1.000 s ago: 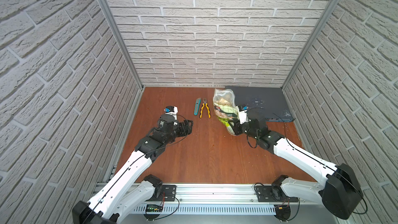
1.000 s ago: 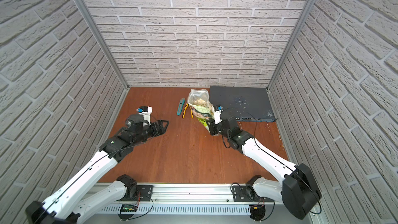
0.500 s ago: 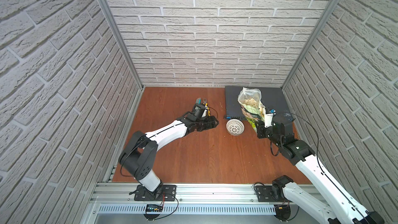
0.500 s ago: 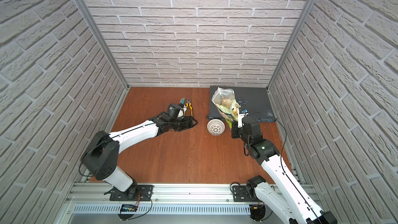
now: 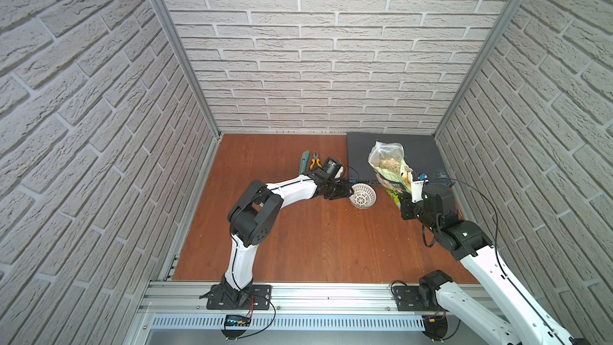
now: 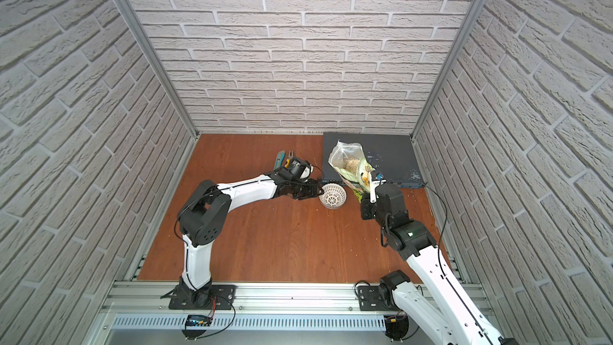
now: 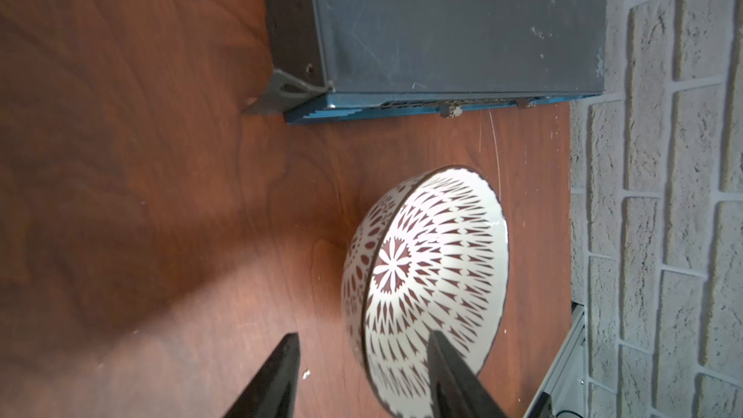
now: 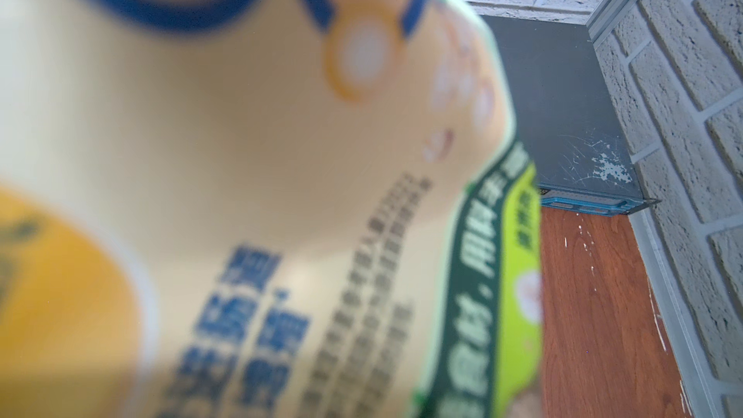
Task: Pour the oats into the breakfast bowl
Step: Move the bowl to the center of the board.
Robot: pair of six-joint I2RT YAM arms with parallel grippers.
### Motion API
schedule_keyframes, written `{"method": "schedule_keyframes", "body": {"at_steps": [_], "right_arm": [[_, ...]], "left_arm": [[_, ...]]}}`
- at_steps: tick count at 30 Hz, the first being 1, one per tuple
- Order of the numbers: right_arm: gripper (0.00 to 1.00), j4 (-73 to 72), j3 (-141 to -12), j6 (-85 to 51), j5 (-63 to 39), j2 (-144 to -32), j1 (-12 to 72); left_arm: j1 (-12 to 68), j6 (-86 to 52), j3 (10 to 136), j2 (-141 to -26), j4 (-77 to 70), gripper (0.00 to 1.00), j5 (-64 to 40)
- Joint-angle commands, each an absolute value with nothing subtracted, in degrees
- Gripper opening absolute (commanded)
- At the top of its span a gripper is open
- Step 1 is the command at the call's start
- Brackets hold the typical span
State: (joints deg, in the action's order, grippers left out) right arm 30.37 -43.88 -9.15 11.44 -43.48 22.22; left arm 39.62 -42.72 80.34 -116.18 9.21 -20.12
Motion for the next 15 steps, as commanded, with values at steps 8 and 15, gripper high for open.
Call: {"method": "schedule_keyframes", "body": {"at_steps": [8,15], "right_arm": [[0.03,22.3,-47.0,-6.8,13.8,-41.5,22.1],[0.03,23.6,-47.1,-3.9,14.0,-42.5,22.1]], "left_arm": [[40.4,-40.3,83.7,-117.9,12.9,0.19,-16.2],[39.7,-38.0,81.4,-111.7,17.2,0.09,-13.5]]}}
